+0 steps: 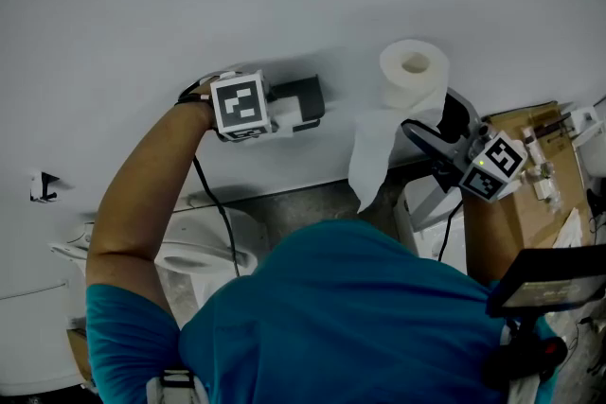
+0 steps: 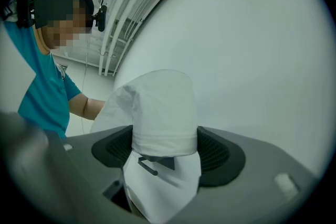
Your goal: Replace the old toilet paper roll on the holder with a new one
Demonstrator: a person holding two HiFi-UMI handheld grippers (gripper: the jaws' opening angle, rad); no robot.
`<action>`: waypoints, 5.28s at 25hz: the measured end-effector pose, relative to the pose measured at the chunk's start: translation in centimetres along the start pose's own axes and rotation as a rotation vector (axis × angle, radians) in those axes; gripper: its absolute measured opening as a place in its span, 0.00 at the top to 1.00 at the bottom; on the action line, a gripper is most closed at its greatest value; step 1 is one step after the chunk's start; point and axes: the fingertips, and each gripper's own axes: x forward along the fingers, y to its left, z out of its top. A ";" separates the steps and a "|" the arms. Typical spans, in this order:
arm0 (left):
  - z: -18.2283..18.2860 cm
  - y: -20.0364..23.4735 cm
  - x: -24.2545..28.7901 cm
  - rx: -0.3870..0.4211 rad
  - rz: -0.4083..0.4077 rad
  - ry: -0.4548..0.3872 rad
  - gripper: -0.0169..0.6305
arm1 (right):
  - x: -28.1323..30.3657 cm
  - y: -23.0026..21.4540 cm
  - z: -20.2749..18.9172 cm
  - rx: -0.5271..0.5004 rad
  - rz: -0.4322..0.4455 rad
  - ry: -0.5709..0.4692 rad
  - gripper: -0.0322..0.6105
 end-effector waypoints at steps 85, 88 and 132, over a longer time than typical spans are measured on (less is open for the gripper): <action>10.7 -1.7 9.5 0.053 0.893 0.165 0.69 | -3.6 -5.4 -3.1 0.053 0.261 0.152 0.39; 11.3 -2.0 9.9 0.042 0.866 0.142 0.69 | -3.6 -5.6 -2.8 0.050 0.262 0.148 0.39; -3.4 -7.9 5.7 -0.109 0.678 -0.179 0.58 | 14.6 5.6 -2.9 -0.186 0.171 0.344 0.38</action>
